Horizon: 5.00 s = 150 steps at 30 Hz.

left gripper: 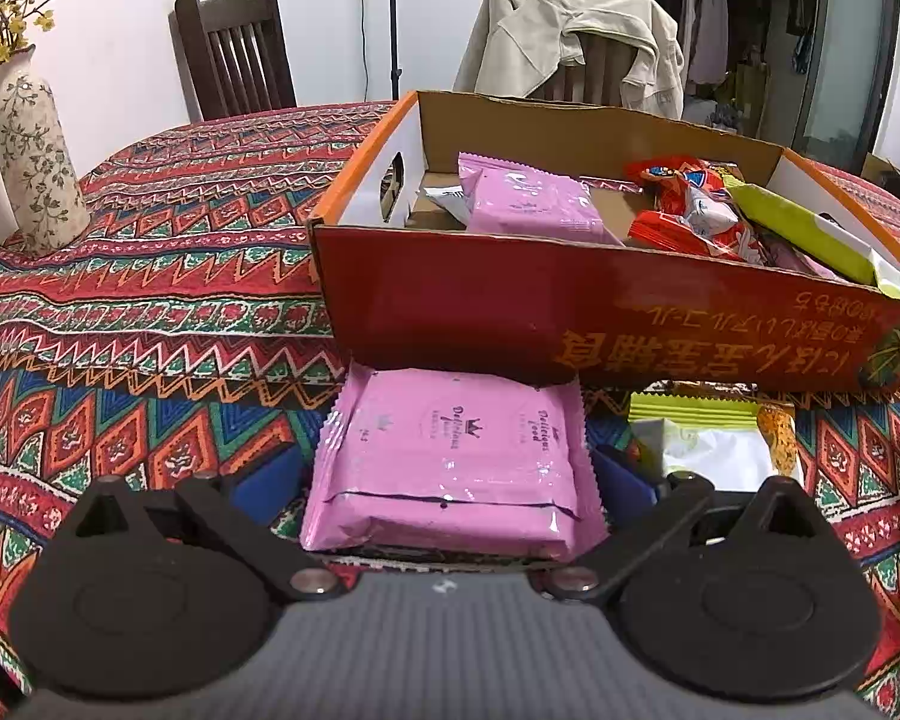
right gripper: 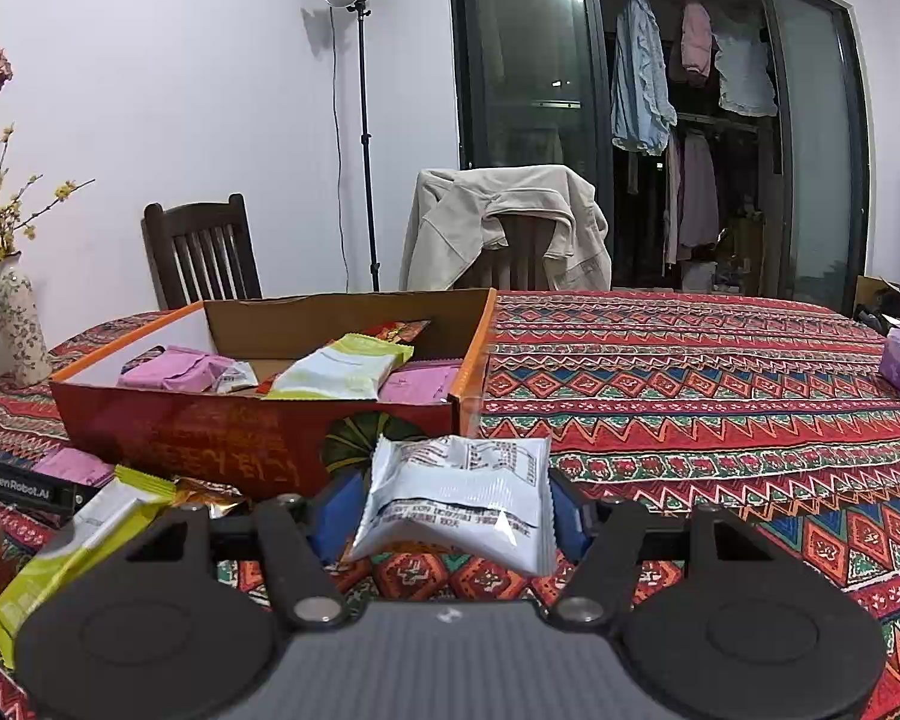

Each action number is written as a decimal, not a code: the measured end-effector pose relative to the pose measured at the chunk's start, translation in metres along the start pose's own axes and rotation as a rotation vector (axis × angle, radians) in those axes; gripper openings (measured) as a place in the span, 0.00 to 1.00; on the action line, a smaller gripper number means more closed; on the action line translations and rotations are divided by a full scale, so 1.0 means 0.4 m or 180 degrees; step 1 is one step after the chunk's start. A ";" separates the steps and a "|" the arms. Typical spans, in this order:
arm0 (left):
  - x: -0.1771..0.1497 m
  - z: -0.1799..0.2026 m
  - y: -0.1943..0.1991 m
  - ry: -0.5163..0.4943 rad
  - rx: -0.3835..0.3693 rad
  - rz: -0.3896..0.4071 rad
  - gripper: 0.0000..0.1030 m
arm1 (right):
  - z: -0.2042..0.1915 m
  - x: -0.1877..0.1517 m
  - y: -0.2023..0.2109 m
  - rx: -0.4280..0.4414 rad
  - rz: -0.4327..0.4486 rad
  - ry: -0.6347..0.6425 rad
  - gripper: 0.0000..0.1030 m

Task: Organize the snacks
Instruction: 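Lift both held packets and carry them over the box, then open both grippers to drop the packets into the box, then move both open grippers back to the remaining snacks beside the box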

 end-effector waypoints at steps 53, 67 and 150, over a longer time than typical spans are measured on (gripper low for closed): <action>0.367 0.060 0.142 0.0516 -0.0480 0.1168 0.74 | -0.155 0.295 -0.108 0.0180 0.0567 -0.0002 0.62; 0.354 0.049 -0.063 0.0563 -0.0270 0.1067 0.74 | -0.149 0.224 -0.294 0.0161 0.0412 -0.0184 0.62; -0.055 0.152 0.137 -0.0019 -0.0371 -0.0104 1.00 | -0.056 -0.072 0.064 0.0008 -0.0458 -0.0387 1.00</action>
Point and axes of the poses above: each gripper's, at about its wrist camera, not at the fingertips, and y roughly against the way its jaws point, z to its right, x to its top, the point moved 9 cm from there along -y, roughly the way its jaws point, and after that the axes turned 14 degrees about z, right-handed, at the moved point
